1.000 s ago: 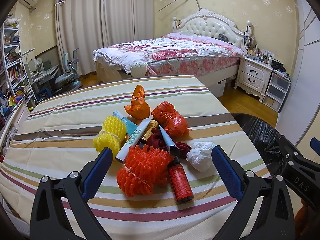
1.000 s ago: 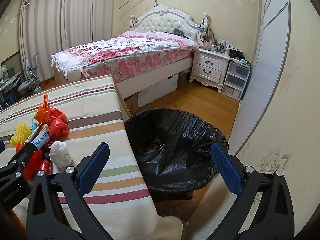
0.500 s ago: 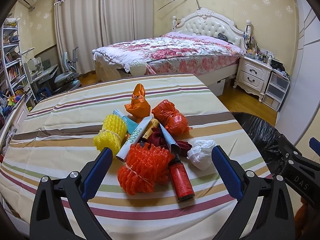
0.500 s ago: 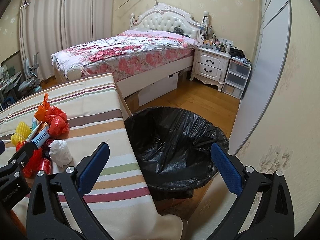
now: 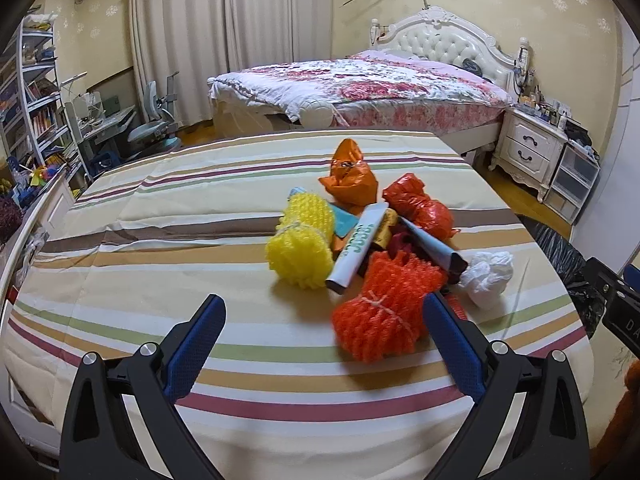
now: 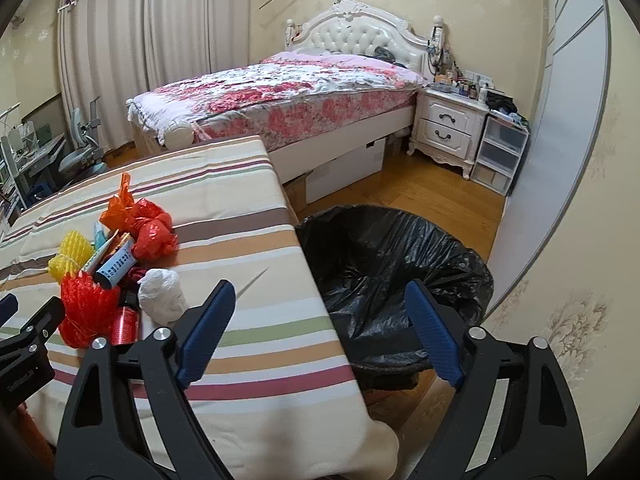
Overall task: Collect trash
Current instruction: 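Grasp the orange mesh net with the left gripper while the right grasps the white plastic bag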
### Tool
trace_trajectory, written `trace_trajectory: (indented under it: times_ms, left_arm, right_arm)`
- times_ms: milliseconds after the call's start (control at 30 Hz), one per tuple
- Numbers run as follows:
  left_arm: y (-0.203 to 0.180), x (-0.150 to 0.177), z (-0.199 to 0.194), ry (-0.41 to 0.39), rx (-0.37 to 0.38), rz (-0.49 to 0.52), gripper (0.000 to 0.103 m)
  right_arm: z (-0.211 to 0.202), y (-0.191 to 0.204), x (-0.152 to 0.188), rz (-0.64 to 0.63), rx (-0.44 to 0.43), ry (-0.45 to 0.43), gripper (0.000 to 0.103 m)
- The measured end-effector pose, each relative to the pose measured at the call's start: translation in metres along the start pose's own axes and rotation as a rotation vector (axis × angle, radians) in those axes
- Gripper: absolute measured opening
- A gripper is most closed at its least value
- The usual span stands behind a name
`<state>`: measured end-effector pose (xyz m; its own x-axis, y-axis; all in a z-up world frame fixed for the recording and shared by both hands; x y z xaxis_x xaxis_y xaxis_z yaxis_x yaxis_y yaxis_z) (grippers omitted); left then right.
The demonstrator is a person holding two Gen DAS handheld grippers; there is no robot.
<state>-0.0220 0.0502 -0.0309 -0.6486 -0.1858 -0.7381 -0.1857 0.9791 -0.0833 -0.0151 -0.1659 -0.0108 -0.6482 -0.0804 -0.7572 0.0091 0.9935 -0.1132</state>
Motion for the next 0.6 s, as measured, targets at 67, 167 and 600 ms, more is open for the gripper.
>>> trace_trajectory:
  times_ms: [67, 167, 600]
  left_arm:
    - [0.009, 0.0, -0.001, 0.002, -0.011, -0.011, 0.095]
    - [0.02, 0.0, -0.005, -0.004, -0.024, -0.024, 0.087]
    - [-0.009, -0.004, -0.001, -0.004, 0.071, 0.053, 0.079]
  right_arm:
    - [0.002, 0.009, 0.0, -0.012, -0.019, 0.005, 0.081]
    - [0.004, 0.023, -0.002, -0.04, -0.038, 0.005, 0.08]
    - [0.005, 0.019, 0.0, -0.041, -0.028, 0.014, 0.08]
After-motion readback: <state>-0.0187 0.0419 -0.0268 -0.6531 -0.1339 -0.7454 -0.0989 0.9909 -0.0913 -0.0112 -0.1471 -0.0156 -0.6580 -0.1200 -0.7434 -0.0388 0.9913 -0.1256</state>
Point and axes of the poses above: each gripper's, at about its wrist camera, not at the fingertips, and z roughly the way its jaws point, y to its left, x to its underside, the point moved 1 cm from there along z, roughly the way its jaws point, and after that the axes turned 9 degrees about -z, right-handed, at the moved point
